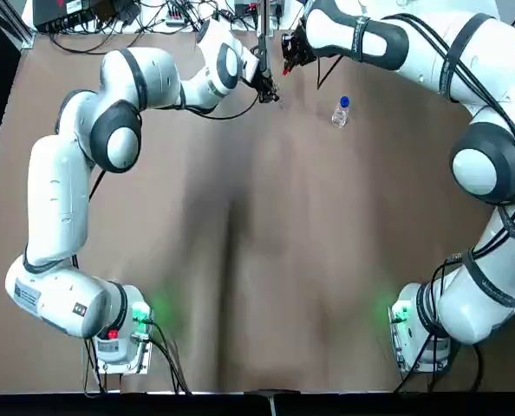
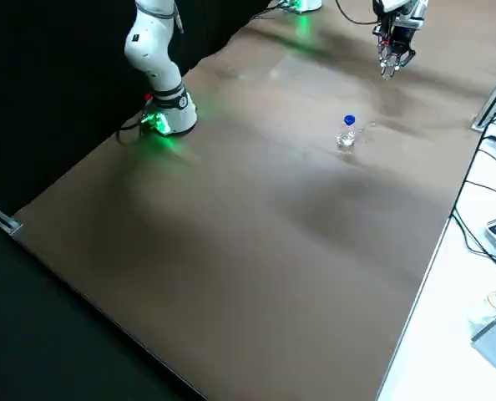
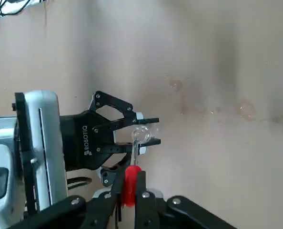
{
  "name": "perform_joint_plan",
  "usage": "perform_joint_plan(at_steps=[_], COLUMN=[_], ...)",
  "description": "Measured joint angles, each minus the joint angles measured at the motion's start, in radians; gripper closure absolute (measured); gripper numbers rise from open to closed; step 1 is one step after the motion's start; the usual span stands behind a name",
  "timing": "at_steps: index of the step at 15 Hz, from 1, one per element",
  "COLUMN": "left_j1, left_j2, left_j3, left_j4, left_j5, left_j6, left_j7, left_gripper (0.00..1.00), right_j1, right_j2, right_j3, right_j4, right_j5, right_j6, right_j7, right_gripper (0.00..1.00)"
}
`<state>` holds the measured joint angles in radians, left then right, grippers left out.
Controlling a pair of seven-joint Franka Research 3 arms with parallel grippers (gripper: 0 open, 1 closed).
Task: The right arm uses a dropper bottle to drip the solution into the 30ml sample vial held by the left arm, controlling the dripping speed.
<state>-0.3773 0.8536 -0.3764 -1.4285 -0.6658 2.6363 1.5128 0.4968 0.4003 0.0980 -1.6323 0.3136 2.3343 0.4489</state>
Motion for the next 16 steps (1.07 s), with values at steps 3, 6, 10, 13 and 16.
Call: perform_joint_plan(at_steps=[3,6,10,13,16], left_j1=[0.000,-0.001,-0.001,-0.001,-0.001], left_j2=[0.000,0.000,0.000,0.000,0.000], left_j3=[0.000,-0.001,-0.001,-0.001,-0.001], left_j4=[0.000,0.000,0.000,0.000,0.000], left_j5=[0.000,0.000,0.000,0.000,0.000], left_j6=[0.000,0.000,0.000,0.000,0.000], left_j7=[0.000,0.000,0.000,0.000,0.000], left_gripper=[0.69,0.69,0.69,0.69,0.69], right_j1=[0.000,-0.001,-0.002,-0.002,-0.002], right_j2=[0.000,0.000,0.000,0.000,0.000], right_j3=[-0.002,-0.009,-0.014,-0.015,-0.016], right_j4=[0.000,0.000,0.000,0.000,0.000], right_j5=[0.000,0.000,0.000,0.000,0.000], right_j6=[0.001,0.001,0.001,0.000,-0.001], right_j7=[0.000,0.000,0.000,0.000,0.000], right_gripper=[0.89,0.96,0.96,0.96,0.96])
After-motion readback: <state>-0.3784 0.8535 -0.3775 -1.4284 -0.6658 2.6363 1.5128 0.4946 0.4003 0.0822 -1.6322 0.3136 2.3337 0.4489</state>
